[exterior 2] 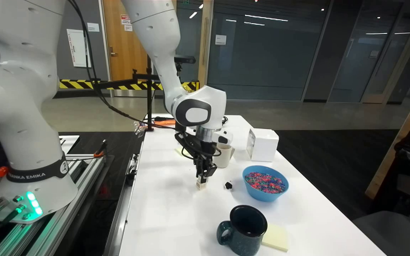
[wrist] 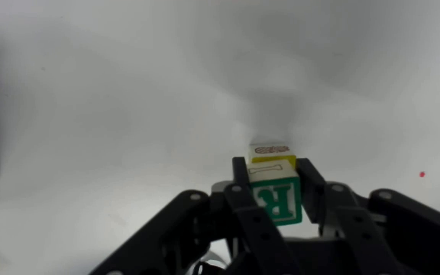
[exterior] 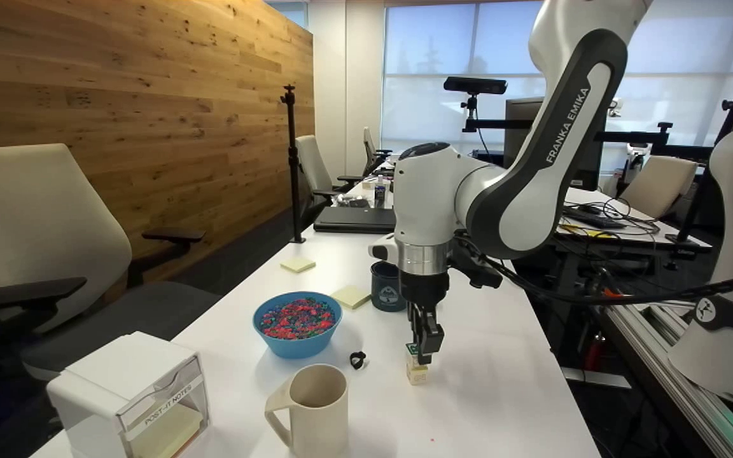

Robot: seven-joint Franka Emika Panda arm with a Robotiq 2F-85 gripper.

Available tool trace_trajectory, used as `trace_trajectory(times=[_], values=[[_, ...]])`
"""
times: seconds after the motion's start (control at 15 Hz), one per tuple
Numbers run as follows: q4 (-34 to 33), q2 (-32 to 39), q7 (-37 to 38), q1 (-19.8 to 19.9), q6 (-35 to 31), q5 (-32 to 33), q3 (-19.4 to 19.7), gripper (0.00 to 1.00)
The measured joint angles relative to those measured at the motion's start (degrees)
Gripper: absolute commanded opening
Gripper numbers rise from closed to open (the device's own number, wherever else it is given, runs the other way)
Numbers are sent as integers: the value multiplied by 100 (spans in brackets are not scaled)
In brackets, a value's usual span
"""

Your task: Put the top cube inside the black cup

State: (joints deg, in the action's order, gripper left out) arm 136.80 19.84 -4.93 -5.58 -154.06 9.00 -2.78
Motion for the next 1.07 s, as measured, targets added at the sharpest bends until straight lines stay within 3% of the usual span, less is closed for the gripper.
trace_trajectory(times=[0.67,1.07], values=[[136,-935,197,22,247,-19,5,11],[499,-1616,1280,22,353,-14,53,11]])
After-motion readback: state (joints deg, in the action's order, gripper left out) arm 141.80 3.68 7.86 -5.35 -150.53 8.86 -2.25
